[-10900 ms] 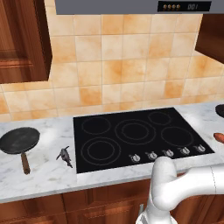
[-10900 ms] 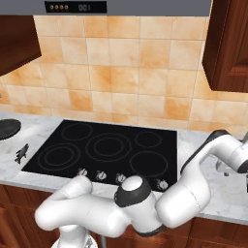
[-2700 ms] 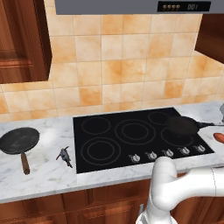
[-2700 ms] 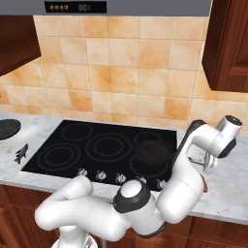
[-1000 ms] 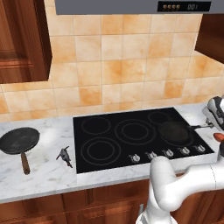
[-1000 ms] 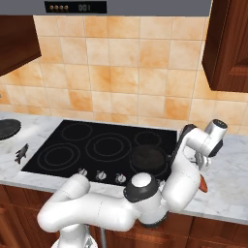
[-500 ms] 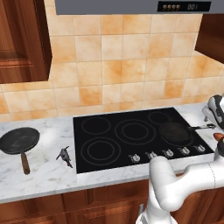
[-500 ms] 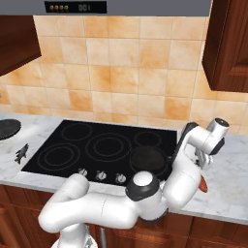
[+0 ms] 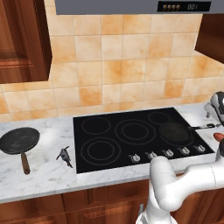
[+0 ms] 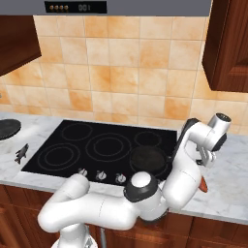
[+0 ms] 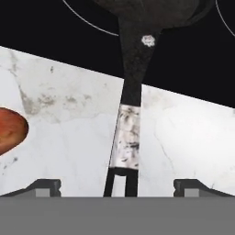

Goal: Place both pans onto different burners. Then place the sweet potato and the fish on different pans.

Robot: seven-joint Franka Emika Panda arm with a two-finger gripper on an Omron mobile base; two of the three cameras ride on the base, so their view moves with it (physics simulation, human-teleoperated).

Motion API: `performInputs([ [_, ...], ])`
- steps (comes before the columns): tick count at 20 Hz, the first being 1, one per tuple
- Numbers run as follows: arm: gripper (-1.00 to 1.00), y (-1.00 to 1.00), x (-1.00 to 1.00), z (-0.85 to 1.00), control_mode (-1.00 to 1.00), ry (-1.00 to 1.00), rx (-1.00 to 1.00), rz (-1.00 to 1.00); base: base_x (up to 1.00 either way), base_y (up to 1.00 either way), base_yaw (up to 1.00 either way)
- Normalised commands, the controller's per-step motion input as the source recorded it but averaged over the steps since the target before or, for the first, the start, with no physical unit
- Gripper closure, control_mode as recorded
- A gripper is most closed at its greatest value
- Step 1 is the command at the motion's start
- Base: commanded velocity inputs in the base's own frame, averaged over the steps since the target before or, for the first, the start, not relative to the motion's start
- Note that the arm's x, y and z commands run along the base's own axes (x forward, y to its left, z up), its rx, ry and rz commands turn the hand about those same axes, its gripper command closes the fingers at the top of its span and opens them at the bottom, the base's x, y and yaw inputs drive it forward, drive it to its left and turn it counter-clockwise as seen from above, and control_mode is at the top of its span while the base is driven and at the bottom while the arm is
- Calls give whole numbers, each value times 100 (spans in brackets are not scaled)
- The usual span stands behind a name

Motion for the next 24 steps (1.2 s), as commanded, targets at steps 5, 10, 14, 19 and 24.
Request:
performInputs([
  [5,-100,0,-29,9,-100,0,-1,-16,0,0,0],
  [10,-100,0,-21,5,-100,1,0,-38,0,0,0],
  [14,-100,0,-28,0,-100,2,0,-49,0,0,0],
  [19,-100,0,-21,0,-100,10,0,-53,0,0,0],
  [24,-100,3,-16,0,-100,13,-3,-53,0,0,0],
])
